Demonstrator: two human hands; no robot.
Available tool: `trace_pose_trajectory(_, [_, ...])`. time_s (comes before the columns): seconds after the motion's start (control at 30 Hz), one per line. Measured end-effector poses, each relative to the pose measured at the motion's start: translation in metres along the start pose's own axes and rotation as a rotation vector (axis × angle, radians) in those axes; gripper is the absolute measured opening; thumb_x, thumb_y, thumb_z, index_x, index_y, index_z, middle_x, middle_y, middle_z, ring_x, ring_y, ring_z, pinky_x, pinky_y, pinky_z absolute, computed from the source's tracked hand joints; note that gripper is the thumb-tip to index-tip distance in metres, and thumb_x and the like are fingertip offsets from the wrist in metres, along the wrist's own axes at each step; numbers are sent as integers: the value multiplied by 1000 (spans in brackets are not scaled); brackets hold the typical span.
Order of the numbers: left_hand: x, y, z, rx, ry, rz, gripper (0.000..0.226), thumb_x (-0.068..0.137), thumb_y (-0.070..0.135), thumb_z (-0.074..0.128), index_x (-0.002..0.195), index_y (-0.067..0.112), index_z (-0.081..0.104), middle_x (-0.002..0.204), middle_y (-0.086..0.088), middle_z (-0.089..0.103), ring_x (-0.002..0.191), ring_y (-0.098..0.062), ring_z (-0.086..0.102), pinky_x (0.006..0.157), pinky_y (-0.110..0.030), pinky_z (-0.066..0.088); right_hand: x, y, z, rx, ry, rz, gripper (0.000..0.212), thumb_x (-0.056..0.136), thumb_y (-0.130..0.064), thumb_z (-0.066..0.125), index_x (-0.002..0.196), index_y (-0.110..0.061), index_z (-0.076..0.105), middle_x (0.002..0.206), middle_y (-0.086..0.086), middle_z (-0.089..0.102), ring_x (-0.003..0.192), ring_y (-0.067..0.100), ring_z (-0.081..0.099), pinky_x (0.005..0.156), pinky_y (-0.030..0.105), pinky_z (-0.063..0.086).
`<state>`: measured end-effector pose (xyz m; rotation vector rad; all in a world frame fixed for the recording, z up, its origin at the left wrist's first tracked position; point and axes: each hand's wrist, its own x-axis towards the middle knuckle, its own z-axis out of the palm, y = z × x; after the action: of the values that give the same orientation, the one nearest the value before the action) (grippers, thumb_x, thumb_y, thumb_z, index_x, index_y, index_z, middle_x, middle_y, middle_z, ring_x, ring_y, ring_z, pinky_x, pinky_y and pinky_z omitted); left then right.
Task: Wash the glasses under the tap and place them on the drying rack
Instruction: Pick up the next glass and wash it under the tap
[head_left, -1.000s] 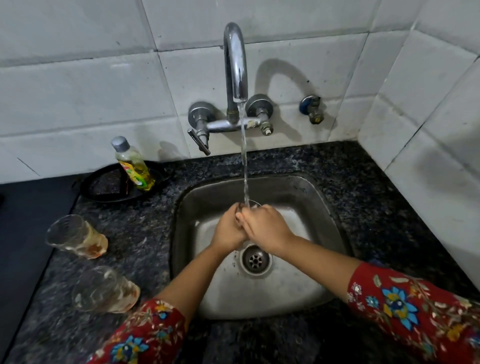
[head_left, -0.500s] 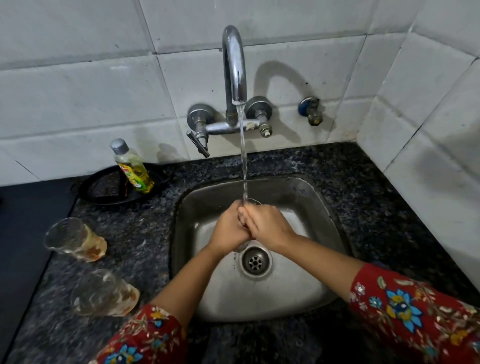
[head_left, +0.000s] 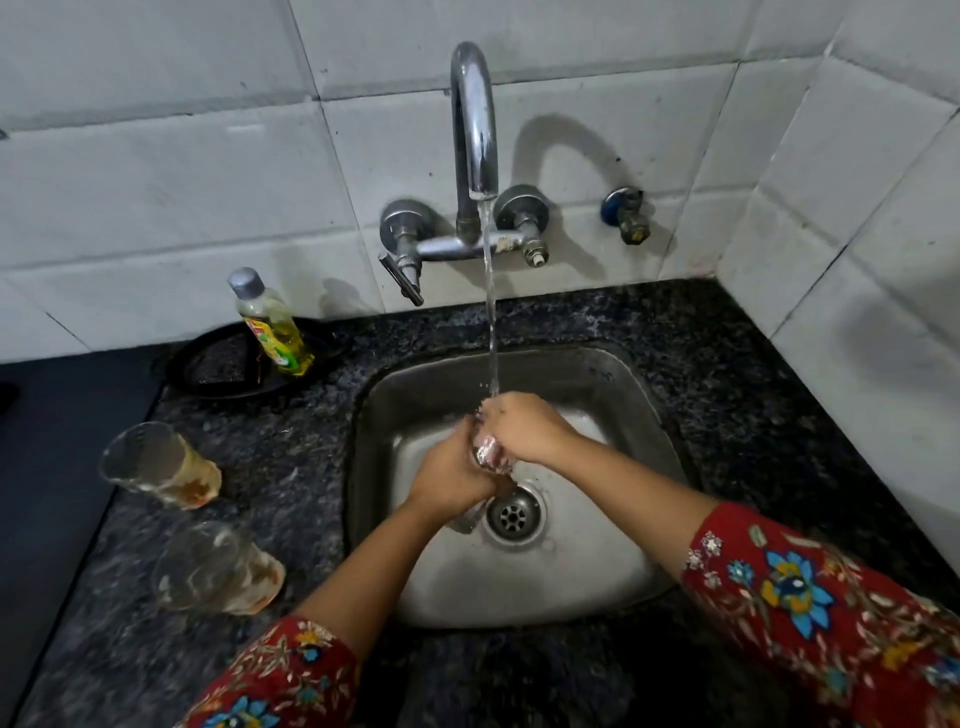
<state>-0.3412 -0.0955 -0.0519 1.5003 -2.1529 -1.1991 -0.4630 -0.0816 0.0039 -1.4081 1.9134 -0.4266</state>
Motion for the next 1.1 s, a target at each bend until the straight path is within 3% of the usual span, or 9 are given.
trace_pose_trajectory(0.13, [-5, -23, 0, -615, -132, -278, 66, 54, 37, 86, 109, 10, 61, 97, -11, 68, 75, -18, 66, 66, -34, 56, -8, 8, 0, 509, -52, 106, 28, 97, -9, 40, 103, 2, 65, 102, 17, 66, 93, 21, 59, 75, 23, 45])
trace_pose_trajectory(0.2, [-7, -20, 0, -884, -195, -460, 40, 67, 46, 77, 90, 13, 73, 82, -9, 69, 64, -18, 67, 57, -29, 56, -11, 11, 3, 562, -71, 149, 24, 95, -10, 47, 108, -2, 65, 105, 12, 63, 96, 18, 54, 72, 22, 40])
trace_pose_trajectory(0.27, [-3, -11, 1, -1169, -223, -694, 49, 82, 54, 61, 70, 9, 72, 65, -10, 69, 53, -21, 66, 55, -31, 57, -13, 14, 11, 581, -76, 161, 25, 95, -13, 49, 111, -1, 64, 104, 11, 62, 91, 16, 53, 70, 23, 40])
trace_pose_trajectory(0.4, [13, 12, 5, -1633, -117, -825, 62, 89, 57, 48, 79, -2, 63, 59, -18, 68, 46, -26, 66, 44, -35, 55, -9, 15, 19, 510, -38, 146, 28, 98, -20, 41, 111, -8, 63, 112, 9, 65, 104, 22, 59, 98, 40, 46])
trace_pose_trajectory(0.53, [28, 32, 5, -1685, -68, -805, 61, 91, 59, 41, 80, 1, 61, 54, -17, 66, 53, -30, 66, 37, -35, 51, -6, 9, 12, 459, 27, 130, 36, 92, -20, 43, 127, -20, 54, 128, 6, 59, 117, 24, 54, 105, 43, 40])
trace_pose_trajectory(0.73, [39, 37, 2, -1574, -98, -673, 57, 90, 58, 44, 87, 6, 65, 74, -15, 71, 81, -26, 64, 80, -38, 50, -16, 9, 3, 376, 72, 39, 58, 87, -21, 54, 142, -21, 37, 144, 2, 45, 130, 21, 45, 109, 42, 36])
trace_pose_trajectory(0.9, [30, 43, 4, -1328, 106, -443, 55, 75, 28, 79, 113, 10, 44, 93, -12, 61, 74, -22, 64, 69, -35, 57, -34, 9, -2, -86, 38, 77, 71, 67, -21, 76, 127, -11, 39, 114, 8, 61, 102, 27, 61, 71, 29, 47])
trace_pose_trajectory(1.03, [25, 56, 7, -1011, 307, -363, 66, 67, 15, 83, 113, 15, 36, 98, -11, 56, 74, -19, 61, 75, -36, 55, -35, 3, 14, -238, 281, 67, 70, 74, -25, 71, 131, -6, 36, 111, 11, 63, 99, 30, 63, 70, 32, 48])
trace_pose_trajectory(1.1, [27, 53, -2, -1075, 230, -346, 43, 69, 10, 79, 103, 8, 53, 90, -16, 62, 67, -18, 64, 66, -30, 57, -31, -1, 17, -122, 255, 76, 61, 72, -25, 72, 123, -7, 45, 103, 10, 66, 94, 27, 65, 72, 32, 51])
